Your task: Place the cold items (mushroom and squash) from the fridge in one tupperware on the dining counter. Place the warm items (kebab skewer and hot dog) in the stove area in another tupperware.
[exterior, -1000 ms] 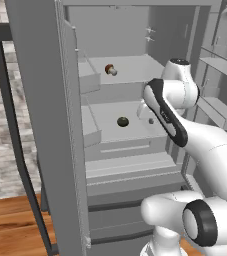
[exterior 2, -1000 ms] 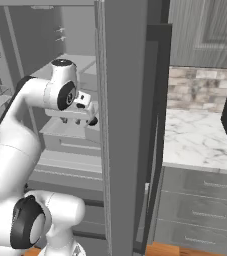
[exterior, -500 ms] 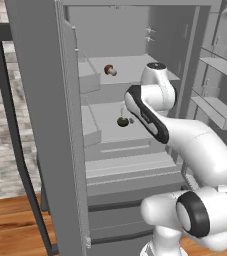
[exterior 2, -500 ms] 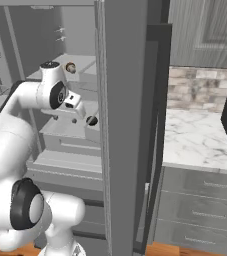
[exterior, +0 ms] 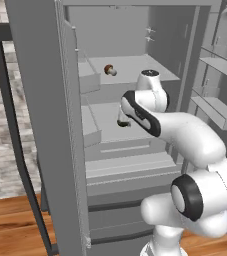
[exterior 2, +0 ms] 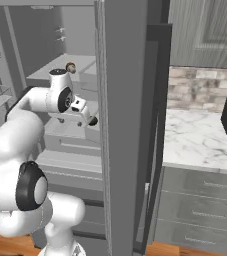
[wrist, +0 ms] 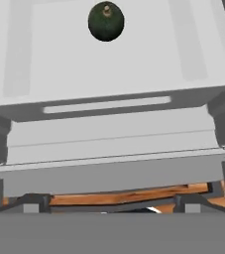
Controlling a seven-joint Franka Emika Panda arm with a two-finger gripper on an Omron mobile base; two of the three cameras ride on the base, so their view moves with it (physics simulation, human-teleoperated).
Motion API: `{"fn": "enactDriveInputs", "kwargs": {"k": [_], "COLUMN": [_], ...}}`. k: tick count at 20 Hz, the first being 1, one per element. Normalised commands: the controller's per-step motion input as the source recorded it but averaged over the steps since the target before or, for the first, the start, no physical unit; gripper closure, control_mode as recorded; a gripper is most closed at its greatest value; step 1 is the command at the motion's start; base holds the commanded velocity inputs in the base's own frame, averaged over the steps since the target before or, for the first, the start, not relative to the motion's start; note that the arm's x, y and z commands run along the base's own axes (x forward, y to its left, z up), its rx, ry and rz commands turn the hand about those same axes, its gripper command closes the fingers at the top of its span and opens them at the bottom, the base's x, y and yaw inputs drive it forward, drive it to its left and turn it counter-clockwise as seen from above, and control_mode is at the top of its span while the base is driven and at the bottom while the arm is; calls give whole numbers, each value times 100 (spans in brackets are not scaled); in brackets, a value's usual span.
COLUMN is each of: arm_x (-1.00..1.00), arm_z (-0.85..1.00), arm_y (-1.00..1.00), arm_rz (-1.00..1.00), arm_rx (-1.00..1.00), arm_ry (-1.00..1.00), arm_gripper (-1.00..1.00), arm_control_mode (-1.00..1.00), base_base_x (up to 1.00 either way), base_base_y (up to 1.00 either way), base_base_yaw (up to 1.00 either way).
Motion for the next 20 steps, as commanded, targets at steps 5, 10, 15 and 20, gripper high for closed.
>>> {"fn": "enactDriveInputs", "kwargs": {"k": [5, 10, 15, 20], "arm_x": [24, 34, 48, 48], "arm_z": [-33, -11, -5, -6], "arm_y": [-5, -4, -1, 0], "arm_rz": [0, 0, 0, 0], "arm_rx": [0, 0, 0, 0], "arm_ry": [0, 1, 4, 7], "arm_gripper": [-100, -100, -100, -100], "arm_control_mode": [-100, -100, -100, -100], "base_base_x": [0, 0, 0, 0], "base_base_y": [0, 0, 0, 0], "base_base_yaw": [0, 0, 0, 0]}}
